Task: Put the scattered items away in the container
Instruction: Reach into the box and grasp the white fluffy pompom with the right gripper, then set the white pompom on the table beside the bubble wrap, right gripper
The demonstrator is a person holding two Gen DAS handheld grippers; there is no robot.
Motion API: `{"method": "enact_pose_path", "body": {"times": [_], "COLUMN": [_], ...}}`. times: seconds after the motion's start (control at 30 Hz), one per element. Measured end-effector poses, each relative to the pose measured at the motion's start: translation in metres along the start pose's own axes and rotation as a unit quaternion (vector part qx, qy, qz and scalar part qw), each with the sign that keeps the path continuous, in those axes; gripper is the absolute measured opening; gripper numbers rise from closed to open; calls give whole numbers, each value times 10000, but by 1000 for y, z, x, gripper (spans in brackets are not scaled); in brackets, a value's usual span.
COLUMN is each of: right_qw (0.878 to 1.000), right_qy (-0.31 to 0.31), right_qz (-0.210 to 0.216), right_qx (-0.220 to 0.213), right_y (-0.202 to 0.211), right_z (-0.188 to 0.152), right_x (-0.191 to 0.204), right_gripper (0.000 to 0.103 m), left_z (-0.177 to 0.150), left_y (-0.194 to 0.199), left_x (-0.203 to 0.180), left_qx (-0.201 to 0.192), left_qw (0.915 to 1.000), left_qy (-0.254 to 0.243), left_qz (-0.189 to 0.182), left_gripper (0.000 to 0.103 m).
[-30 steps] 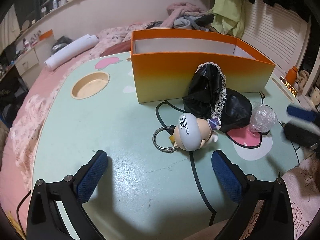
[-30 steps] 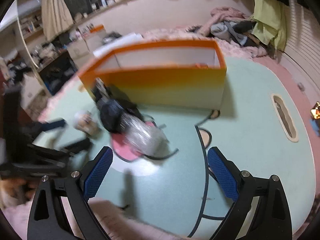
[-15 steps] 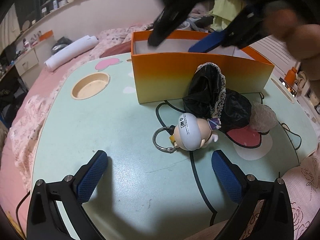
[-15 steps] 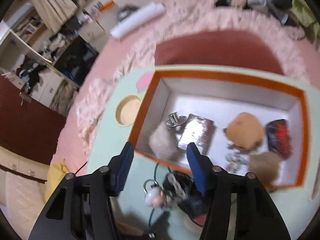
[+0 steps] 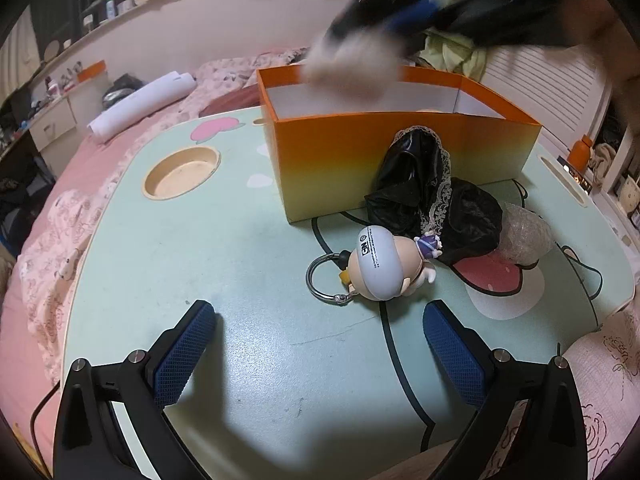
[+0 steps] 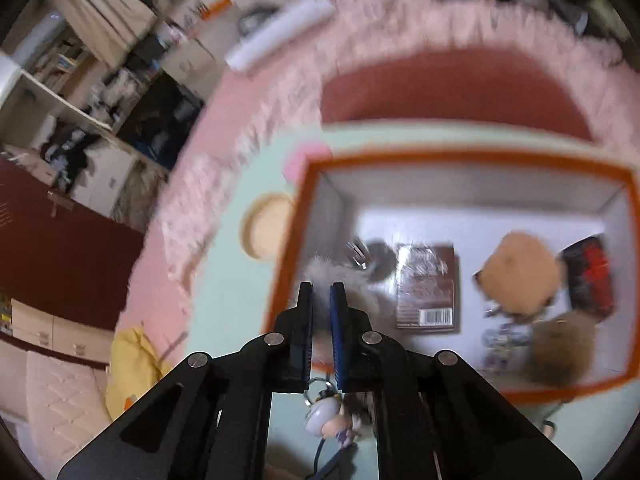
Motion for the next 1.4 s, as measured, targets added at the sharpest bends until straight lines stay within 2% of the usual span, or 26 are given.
{"method": "enact_pose_path", "body": {"times": [0.13, 0.23, 0.37, 0.53, 0.63, 0.73, 0.8, 0.83, 0.9, 1.07, 1.2, 1.33, 1.4], "right_qw": [9971, 9948, 9919, 9911, 9939, 9910, 9860, 9832, 9805, 9774, 9766, 9642, 9644], "right_qy": [238, 134, -244, -550, -569, -676, -701, -669, -422, 2, -70, 130, 171], "right_qz": [-109, -346, -835, -951, -470, -171, -229, -290, -644, -1592, -1860, -2480, -2477], "right_qx": [-717, -948, -929, -748, -817, -1145, -1495, -1672, -1806, -1393, -1082, -930, -906], "right_y": [57, 75, 60, 27, 20, 29, 44, 51, 60, 38, 10, 1, 1], "right_z": [-33, -66, -111, -118, -120, -121, -126, -129, -139, -169, -176, -177, -178], "right_x": [1, -22, -69, -105, -104, -102, -98, -95, -87, -80, -89, -84, -83], "right_gripper": [9, 9, 9, 10, 13, 34, 80, 84, 84, 84, 85, 88, 94], "left_z": [0, -1, -1, -1, -2, -2, -2, -2, -2, -3, -3, -2, -1], "left_y": [0, 0, -1, -1, -1, -1, -1, -1, -1, -1, -1, -1, -1], "left_x": [1, 0, 1, 1, 1, 1, 1, 1, 1, 1, 1, 2, 2], "left_qx": [-1, -1, -2, -8, -8, -9, -9, -10, -9, -11, -7, 8, 8], "left_qw": [10000, 10000, 10000, 10000, 10000, 10000, 10000, 10000, 10000, 10000, 10000, 10000, 10000], "left_qy": [0, 0, -3, -8, -7, -6, -7, -8, -7, -9, -12, -11, -13], "left_qz": [0, 2, 0, -4, -7, -5, -3, -3, -5, -4, 3, 5, 6], "left_gripper": [103, 103, 103, 103, 103, 103, 103, 103, 103, 103, 103, 103, 103]}}
Point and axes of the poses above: each gripper's, at about its wrist camera, not at the fingertips, and y roughly against the way its jaws point, x to its left, z to its top, the point moved 6 cm from there along -y, roughly the way its jaws point, and after that the axes turned 13 degrees about x, right-handed, at the moved point
